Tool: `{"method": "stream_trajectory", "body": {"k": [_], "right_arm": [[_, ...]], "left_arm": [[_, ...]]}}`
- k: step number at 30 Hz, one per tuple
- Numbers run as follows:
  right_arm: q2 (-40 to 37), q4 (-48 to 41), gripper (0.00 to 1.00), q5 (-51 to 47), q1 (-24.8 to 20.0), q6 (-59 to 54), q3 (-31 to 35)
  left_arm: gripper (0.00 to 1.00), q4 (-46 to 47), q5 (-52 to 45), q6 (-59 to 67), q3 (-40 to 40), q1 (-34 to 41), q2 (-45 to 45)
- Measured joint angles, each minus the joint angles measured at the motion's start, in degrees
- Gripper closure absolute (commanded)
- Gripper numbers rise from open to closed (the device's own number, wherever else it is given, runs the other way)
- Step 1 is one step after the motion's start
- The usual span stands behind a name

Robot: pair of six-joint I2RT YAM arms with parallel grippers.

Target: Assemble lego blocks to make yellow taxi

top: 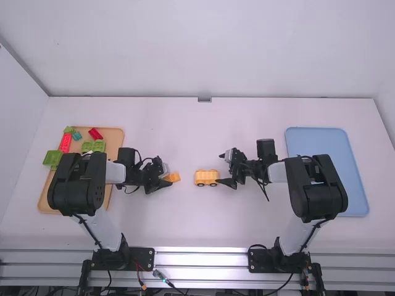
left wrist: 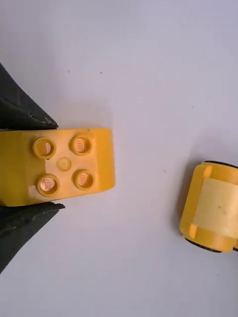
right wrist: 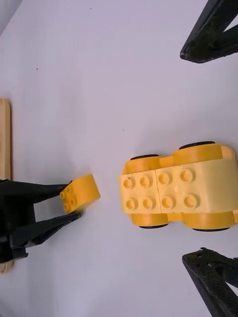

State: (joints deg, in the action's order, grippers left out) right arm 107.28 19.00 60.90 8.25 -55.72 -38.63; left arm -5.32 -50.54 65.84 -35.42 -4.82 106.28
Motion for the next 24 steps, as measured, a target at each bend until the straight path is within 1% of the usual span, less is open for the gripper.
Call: {"method": "stream_trajectory", "body": {"k": [2, 4, 7, 11, 14, 21, 24], "right_arm": [[0.00, 0.07, 0.01, 0.02, 0.00, 0.22, 0.00], [0.00, 0.02, 0.01, 0.02, 0.00, 0.15, 0.00], [0.00, 0.02, 0.01, 0.00, 0.00, 0.17, 0.00], [0.00, 0.00, 0.01, 0.00, 0.00, 0.20, 0.00], [0.00, -0.07, 0.01, -0.02, 0.00, 0.07, 0.00], [0.07, 0.44, 0.01, -1.07, 0.00, -0.13, 0.02], [1.46, 1.66, 0.01, -0.15, 0.00, -0.22, 0.00]], "left_arm": [[0.66, -0.11, 0.00, 0.20, 0.00, 0.00, 0.00], [0.68, -0.46, 0.00, 0.42, 0.00, 0.00, 0.00], [0.79, -0.92, 0.00, 0.76, 0.00, 0.00, 0.00], [0.97, -0.98, -0.28, 1.03, 0.00, 0.00, 0.00], [0.98, -0.96, -2.32, 1.05, -0.90, 0.20, -0.07], [0.98, -0.61, -1.11, -0.13, -2.64, 0.22, -0.04], [0.98, 1.03, -0.61, -1.55, -4.39, 0.22, -0.04]]}}
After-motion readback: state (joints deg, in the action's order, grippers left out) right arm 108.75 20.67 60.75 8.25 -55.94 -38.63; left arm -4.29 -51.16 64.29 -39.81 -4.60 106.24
